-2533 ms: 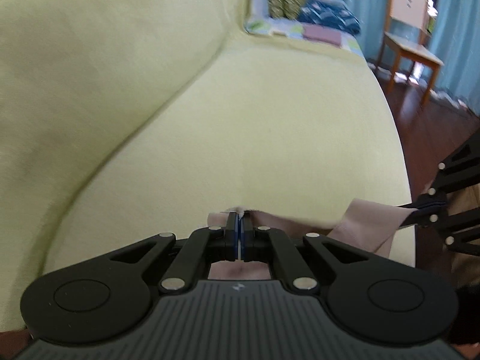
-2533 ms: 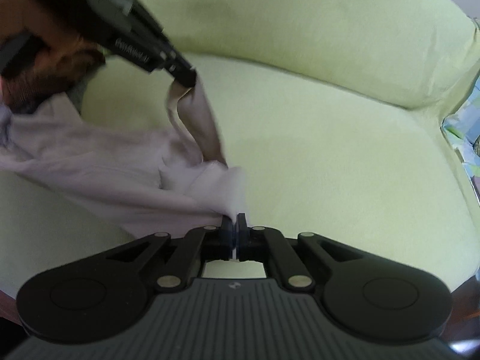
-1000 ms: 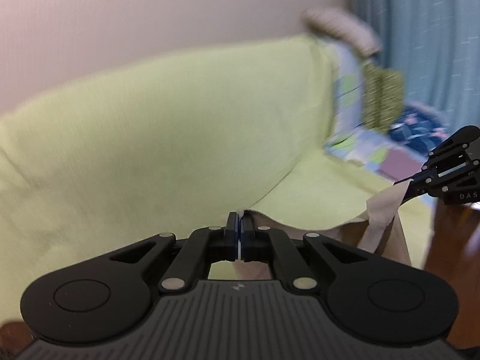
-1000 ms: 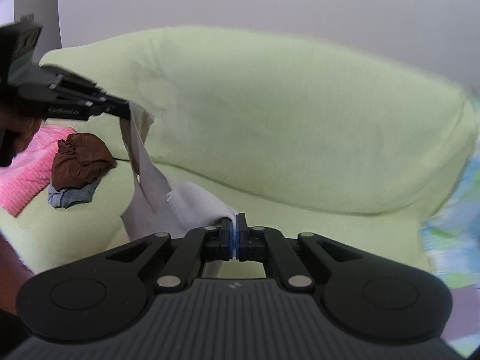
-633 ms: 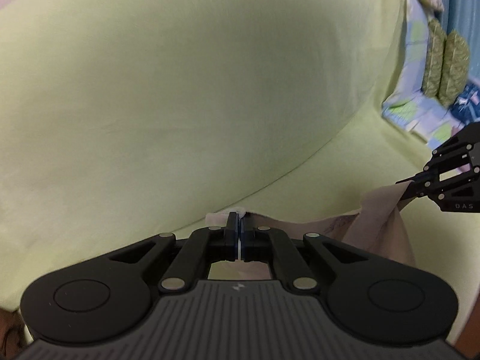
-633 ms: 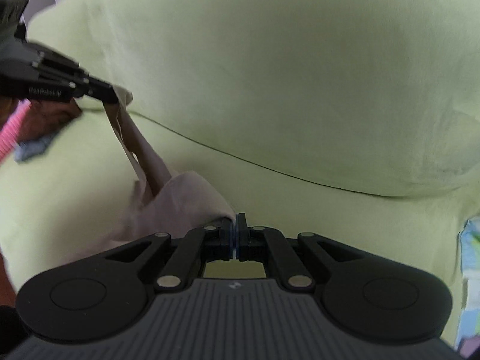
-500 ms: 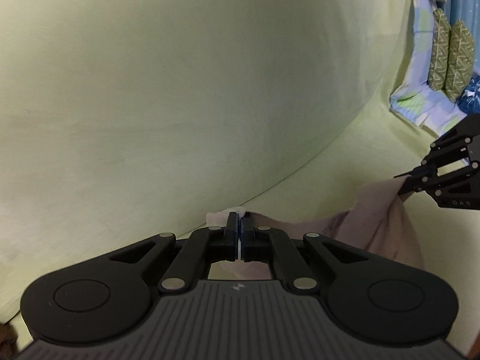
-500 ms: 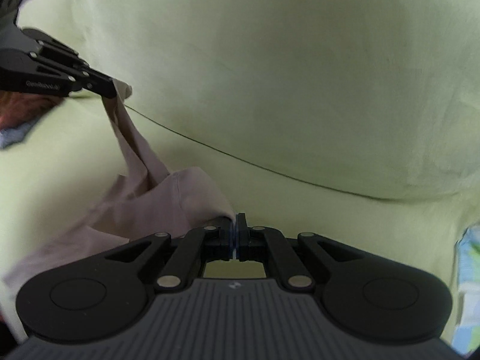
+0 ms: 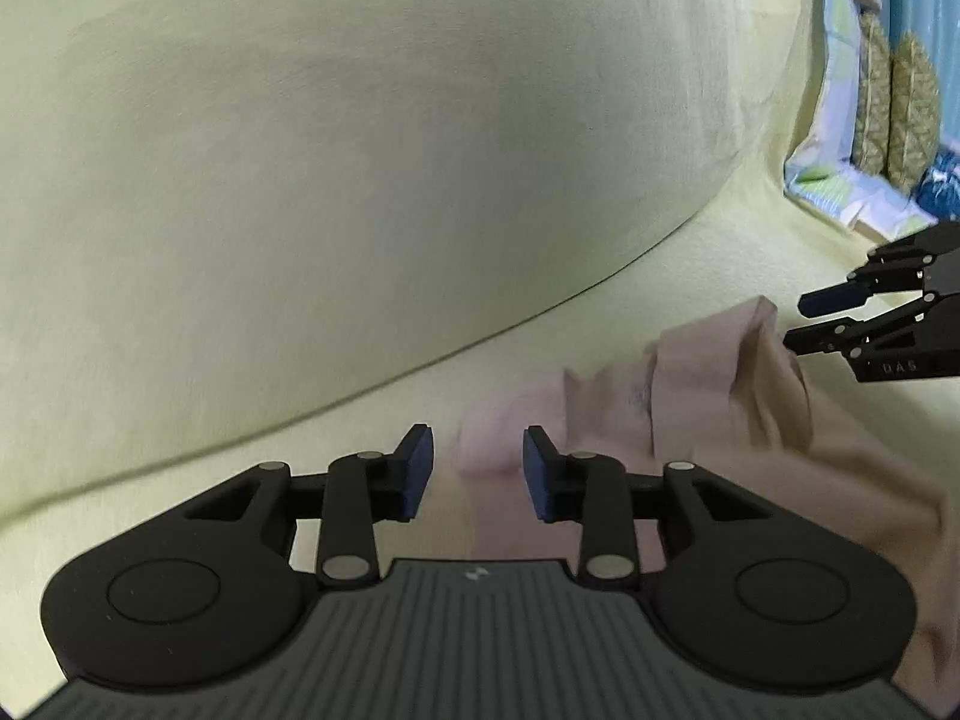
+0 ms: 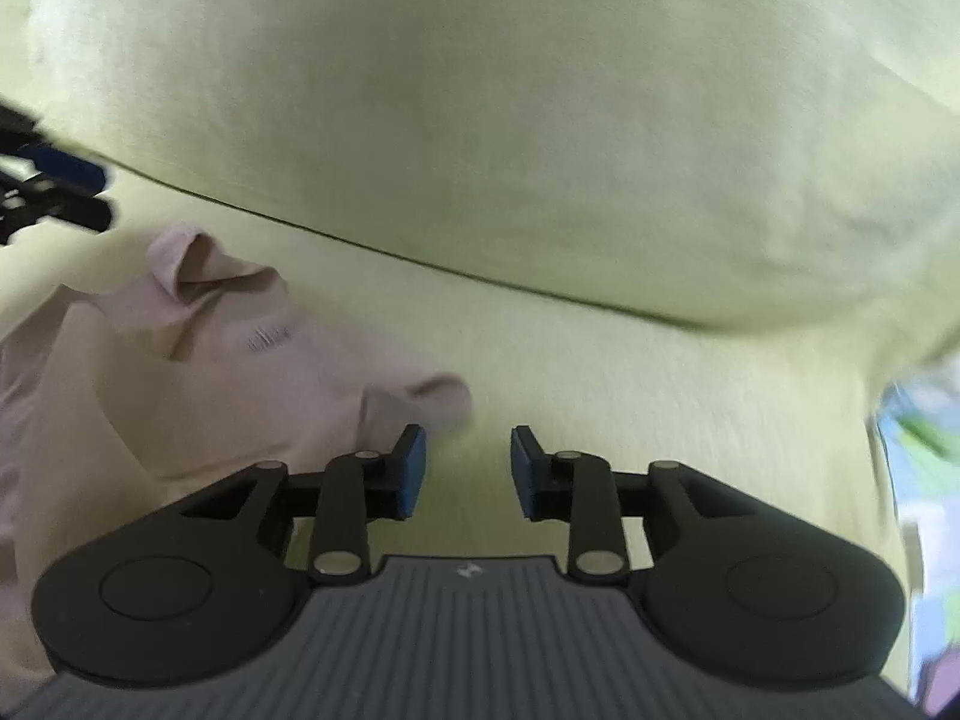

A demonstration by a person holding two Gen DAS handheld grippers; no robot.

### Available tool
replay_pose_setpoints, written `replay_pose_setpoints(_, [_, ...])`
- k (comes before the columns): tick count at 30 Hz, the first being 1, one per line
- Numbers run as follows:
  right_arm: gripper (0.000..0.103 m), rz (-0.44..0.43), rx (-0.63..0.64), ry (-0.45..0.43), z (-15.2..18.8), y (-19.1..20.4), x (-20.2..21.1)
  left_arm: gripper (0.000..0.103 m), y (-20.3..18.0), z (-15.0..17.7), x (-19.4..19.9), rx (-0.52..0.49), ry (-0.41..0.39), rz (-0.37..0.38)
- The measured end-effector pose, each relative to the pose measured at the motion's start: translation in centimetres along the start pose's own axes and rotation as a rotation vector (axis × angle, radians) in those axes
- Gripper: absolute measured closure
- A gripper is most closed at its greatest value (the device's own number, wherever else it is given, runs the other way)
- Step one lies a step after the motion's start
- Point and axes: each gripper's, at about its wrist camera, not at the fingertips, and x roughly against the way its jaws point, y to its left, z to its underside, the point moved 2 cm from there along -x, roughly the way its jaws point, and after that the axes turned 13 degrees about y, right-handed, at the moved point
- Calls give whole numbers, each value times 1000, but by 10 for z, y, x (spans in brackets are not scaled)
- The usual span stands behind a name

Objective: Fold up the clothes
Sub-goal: 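Open both grippers and lay the shirt flat on the sofa seat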

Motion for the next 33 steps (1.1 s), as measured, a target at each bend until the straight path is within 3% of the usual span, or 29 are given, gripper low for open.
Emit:
replay_pose_setpoints(3, [73, 51, -68, -65, 24, -4, 15, 59, 8, 29, 7, 21, -28, 7])
replay_pose_setpoints(7, [71, 49, -145, -150, 55, 4, 45, 59, 15, 77, 21, 76, -53, 70])
replay_pose_setpoints(12, [65, 15, -178, -204, 63, 56, 71, 59, 10, 135, 68, 153, -38, 139])
replay_pose_setpoints(15, [57, -46, -249, -222, 94, 91, 105, 58, 3, 167, 93, 220, 6, 188])
replay_pose_setpoints(18, [48, -86, -281, -201, 131, 121, 136, 56, -11, 196, 114, 220, 59, 208])
replay_pose_setpoints(21, [48, -104, -226, -157, 172, 158, 159, 56, -30, 209, 118, 197, 106, 218])
replay_pose_setpoints(24, [48, -57, -85, -123, 210, 199, 174, 54, -42, 219, 119, 176, 131, 204])
replay_pose_setpoints(29, [46, 10, 114, -48, 239, 233, 173, 53, -54, 233, 120, 139, 149, 208])
replay_pose_setpoints(30, [46, 5, 119, -36, 242, 234, 171, 55, -57, 233, 121, 123, 149, 208])
replay_pose_setpoints(32, [46, 9, 112, -37, 246, 233, 169, 68, -62, 232, 122, 91, 154, 210])
replay_pose_setpoints(33, [46, 28, 98, -48, 249, 231, 169, 88, -63, 232, 123, 81, 155, 210])
